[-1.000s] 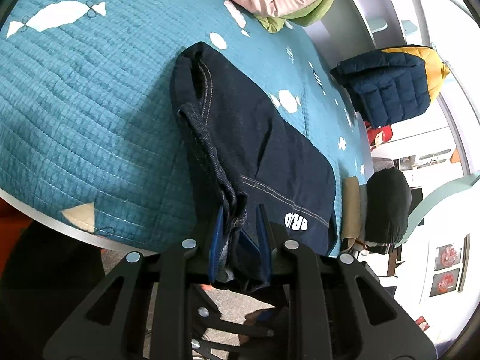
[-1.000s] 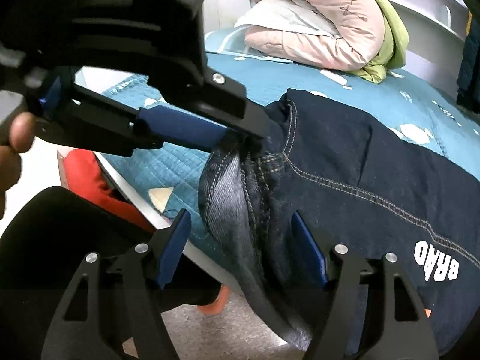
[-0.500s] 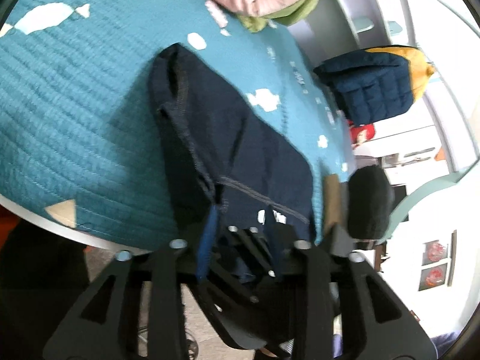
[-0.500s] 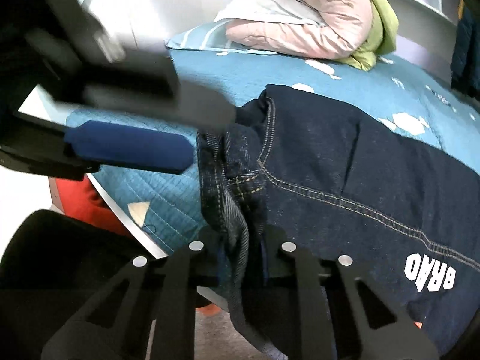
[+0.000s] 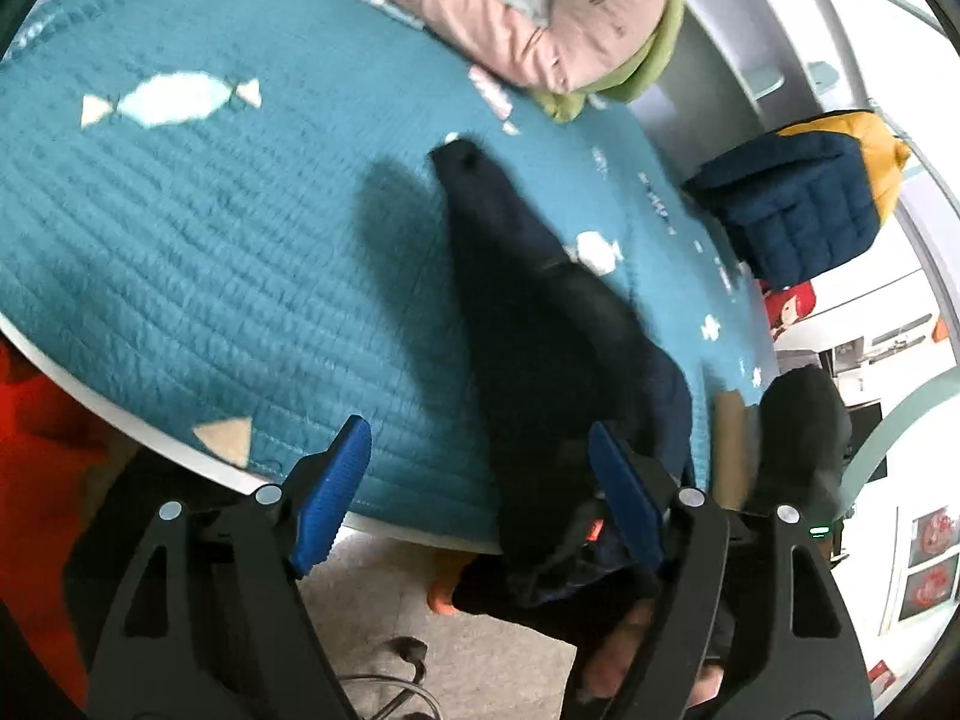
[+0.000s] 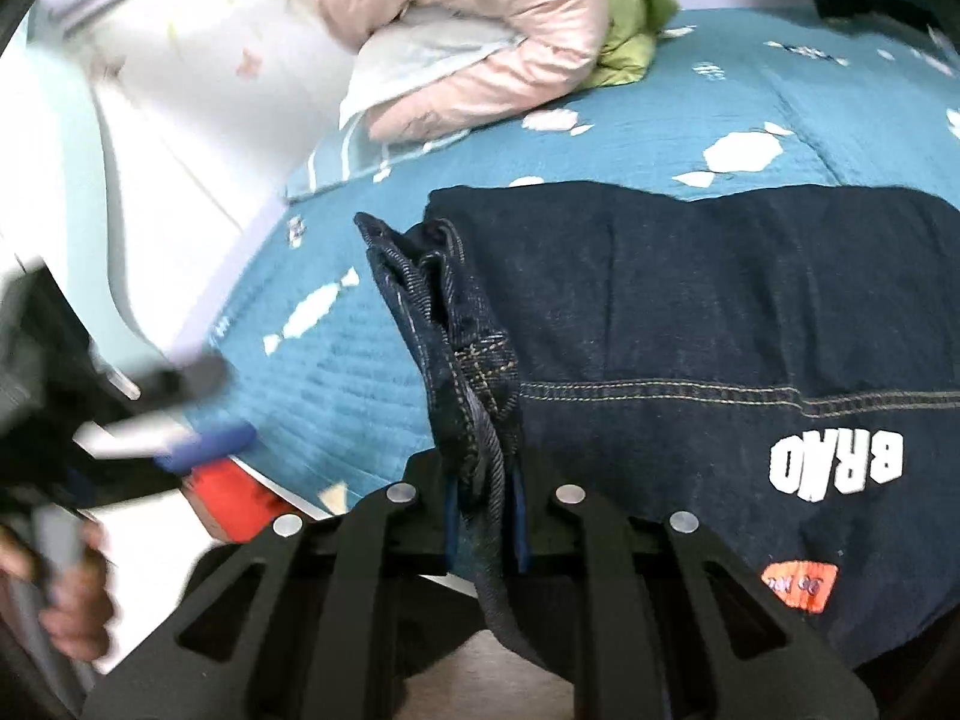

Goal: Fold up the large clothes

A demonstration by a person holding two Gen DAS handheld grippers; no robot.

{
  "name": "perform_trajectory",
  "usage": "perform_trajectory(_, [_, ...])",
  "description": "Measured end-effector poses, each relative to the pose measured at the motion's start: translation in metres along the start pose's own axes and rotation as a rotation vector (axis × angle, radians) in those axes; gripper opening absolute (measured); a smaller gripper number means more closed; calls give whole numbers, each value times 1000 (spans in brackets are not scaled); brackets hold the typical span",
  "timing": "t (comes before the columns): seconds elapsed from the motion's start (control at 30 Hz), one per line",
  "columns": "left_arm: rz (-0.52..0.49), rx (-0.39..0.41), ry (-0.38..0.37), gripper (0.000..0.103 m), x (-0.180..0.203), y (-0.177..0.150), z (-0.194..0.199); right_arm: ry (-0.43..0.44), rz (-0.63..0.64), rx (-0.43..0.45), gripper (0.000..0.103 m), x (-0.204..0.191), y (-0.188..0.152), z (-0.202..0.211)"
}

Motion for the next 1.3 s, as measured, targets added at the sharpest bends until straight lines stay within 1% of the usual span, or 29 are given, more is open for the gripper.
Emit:
perform_trajectory(0.03, [6,-11,12,76,-1,-3,-6,8,-16,7,12,2,3,5])
perform_trajectory(0.1, [-10,-38,41,76,2,-10,-20,27,-57,31,12,7,11,20])
perform_trajectory(0.13, [-23,-49,43,76,4,-14,-26,36,-72,40,12,9,14,26])
perform_trajectory(0.23, [-37,-86,30,76,17,-27,-44,64,-126,74,12,19,22,45])
perform_trajectory(0.37, [-97,-124,10,76,48,-39,-68,96,-202,121,12,34,29,71])
perform_trajectory(0.47, [-151,-146,6,76,71,-47,-82,98,-242,161,12,48,34,92])
perform_trajectory(0.53, [-194,-151,0,76,89,-49,-90,84,-259,194,12,59,36,109])
perform_trajectory(0.63, [-231,-167,-20,76,108,-55,-99,63,-293,229,12,77,36,130])
perform_trajectory(0.83, [-294,-218,-42,77,138,-76,-123,-22,-359,288,12,122,25,169])
perform_trajectory(1.0, [-328,-258,-36,78,144,-94,-136,-104,-416,322,12,165,8,196])
perform_trajectory(1.1, [-354,-283,-6,78,139,-105,-144,-139,-456,328,12,191,-2,199])
perform_trajectory(1.17, [-351,-298,9,79,132,-110,-148,-169,-481,322,12,211,-9,202])
perform_trajectory(1.23, [-347,-315,20,79,125,-114,-151,-188,-516,312,12,228,-18,201])
perform_trajectory(1.3, [-357,-328,54,79,116,-120,-154,-192,-563,304,12,243,-26,198])
Point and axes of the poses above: each gripper's, at about its wrist camera, not at the fingertips, and z roughly against the way its jaws point, x to its right, y to its top, the point moved 7 cm from there along -z, roughly the way its jaws point, and after that the axes turned 2 degrees about -z, right-handed, at the moved point
